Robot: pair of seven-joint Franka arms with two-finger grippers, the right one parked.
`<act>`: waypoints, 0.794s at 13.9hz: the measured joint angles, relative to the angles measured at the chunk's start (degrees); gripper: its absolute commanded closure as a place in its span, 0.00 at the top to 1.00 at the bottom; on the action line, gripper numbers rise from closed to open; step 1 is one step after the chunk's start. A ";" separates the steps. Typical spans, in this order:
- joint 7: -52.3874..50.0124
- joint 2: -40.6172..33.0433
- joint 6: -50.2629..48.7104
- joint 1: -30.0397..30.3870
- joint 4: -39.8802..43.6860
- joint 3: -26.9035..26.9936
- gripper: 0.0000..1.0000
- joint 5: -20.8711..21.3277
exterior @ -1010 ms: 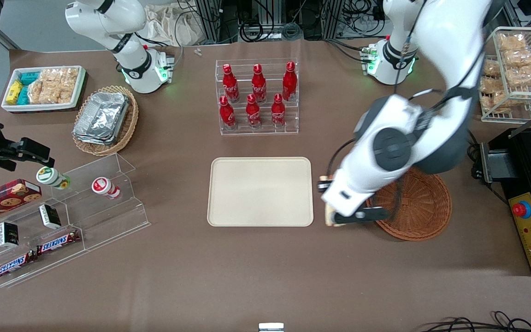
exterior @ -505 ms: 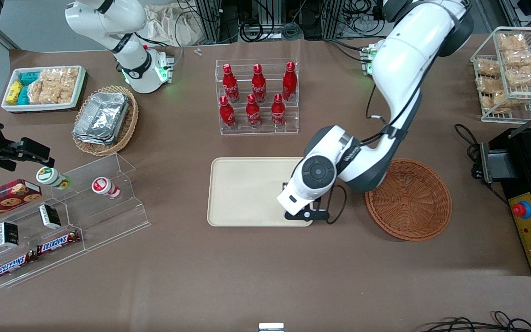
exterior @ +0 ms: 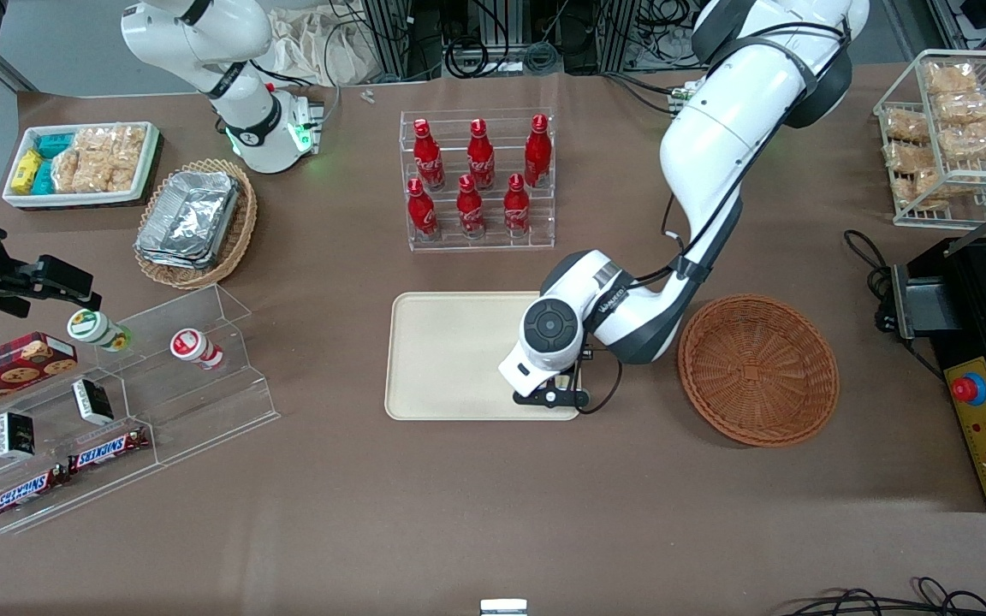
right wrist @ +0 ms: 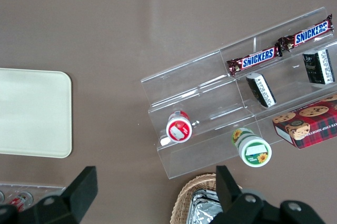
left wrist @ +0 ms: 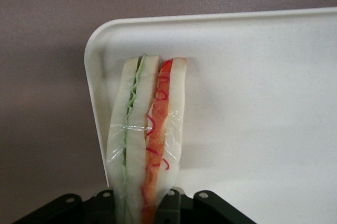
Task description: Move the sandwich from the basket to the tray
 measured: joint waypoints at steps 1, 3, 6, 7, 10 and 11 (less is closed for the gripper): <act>-0.62 0.00 0.00 0.00 0.05 0.00 1.00 0.02; -1.22 -0.01 0.03 -0.04 0.14 0.00 1.00 0.07; -2.67 -0.46 0.19 -0.01 1.11 0.06 1.00 0.11; -3.09 -1.00 0.19 0.04 1.63 0.24 1.00 0.17; -3.68 -5.34 -0.25 1.19 2.65 1.73 1.00 0.24; -3.70 -7.52 -1.26 2.30 2.88 1.99 1.00 0.23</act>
